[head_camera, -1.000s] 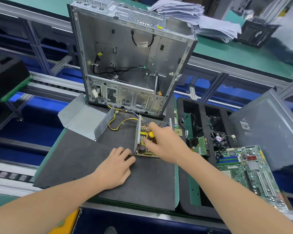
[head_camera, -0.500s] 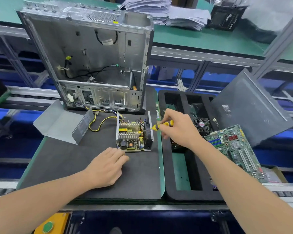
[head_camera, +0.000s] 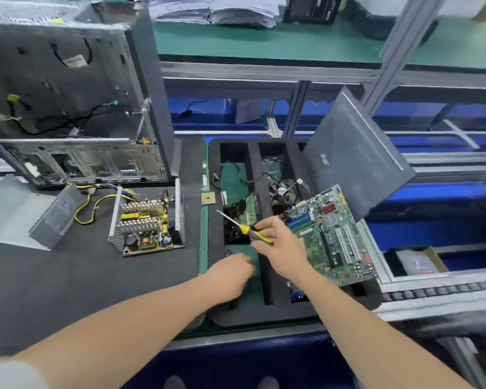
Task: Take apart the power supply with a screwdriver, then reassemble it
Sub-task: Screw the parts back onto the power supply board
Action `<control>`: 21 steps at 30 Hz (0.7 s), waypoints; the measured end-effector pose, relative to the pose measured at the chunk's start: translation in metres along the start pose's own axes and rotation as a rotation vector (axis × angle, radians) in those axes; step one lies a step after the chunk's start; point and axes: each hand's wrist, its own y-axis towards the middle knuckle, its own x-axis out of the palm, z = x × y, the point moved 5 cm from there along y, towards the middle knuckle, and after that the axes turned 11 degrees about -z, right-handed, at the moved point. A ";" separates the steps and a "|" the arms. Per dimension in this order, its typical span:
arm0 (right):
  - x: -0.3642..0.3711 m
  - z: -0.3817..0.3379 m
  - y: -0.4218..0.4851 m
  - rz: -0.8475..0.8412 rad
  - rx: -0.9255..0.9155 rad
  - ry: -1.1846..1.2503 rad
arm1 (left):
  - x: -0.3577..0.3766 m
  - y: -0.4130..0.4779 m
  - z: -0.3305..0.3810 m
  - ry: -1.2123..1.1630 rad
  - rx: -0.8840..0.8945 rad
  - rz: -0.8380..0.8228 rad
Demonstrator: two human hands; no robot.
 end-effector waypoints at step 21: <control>-0.002 0.052 0.024 -0.135 -0.003 0.337 | 0.016 0.046 0.000 -0.208 -0.325 -0.086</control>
